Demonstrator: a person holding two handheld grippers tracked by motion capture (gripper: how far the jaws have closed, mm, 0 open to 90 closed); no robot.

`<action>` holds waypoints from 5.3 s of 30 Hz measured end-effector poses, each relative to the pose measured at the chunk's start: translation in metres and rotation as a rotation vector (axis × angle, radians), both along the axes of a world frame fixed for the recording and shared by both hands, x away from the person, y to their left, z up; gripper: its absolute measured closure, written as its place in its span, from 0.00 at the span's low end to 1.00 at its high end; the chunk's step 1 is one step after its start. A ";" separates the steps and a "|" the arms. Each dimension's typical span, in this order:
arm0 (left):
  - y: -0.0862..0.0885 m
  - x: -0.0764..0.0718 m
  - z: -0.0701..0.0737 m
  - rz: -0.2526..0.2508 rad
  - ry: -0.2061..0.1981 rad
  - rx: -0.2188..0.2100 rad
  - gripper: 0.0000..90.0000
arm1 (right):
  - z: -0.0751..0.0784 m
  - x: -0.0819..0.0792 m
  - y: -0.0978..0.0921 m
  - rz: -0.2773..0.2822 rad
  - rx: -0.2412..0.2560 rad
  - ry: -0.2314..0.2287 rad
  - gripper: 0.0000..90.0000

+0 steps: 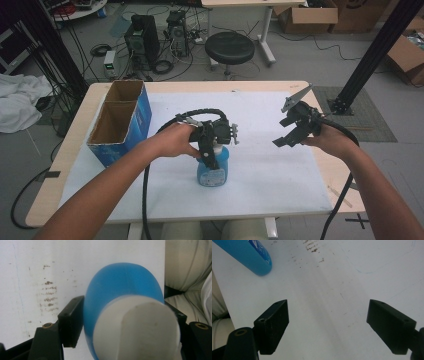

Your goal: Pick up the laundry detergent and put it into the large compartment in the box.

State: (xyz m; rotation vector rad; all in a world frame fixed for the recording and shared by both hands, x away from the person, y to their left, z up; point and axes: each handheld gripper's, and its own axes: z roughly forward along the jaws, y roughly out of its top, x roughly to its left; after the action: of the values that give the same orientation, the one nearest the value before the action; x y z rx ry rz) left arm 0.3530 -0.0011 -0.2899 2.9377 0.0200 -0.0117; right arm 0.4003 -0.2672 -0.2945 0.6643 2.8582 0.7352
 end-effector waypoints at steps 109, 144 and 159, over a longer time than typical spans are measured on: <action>0.185 0.048 0.191 1.393 -0.121 -0.143 0.42 | -0.002 0.015 0.014 0.095 0.021 0.004 0.20; 0.240 0.054 0.130 1.468 -0.162 -0.102 0.42 | -0.006 0.016 0.012 0.084 0.021 0.011 0.20; 0.249 0.057 0.067 1.448 -0.171 -0.070 0.42 | -0.010 0.017 0.014 0.088 0.010 0.021 0.20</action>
State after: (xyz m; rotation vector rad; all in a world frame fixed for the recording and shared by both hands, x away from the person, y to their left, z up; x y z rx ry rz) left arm 0.4100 0.2479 -0.2233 2.1561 1.9249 0.4161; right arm 0.4176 -0.2533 -0.3049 0.5533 2.9208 0.7592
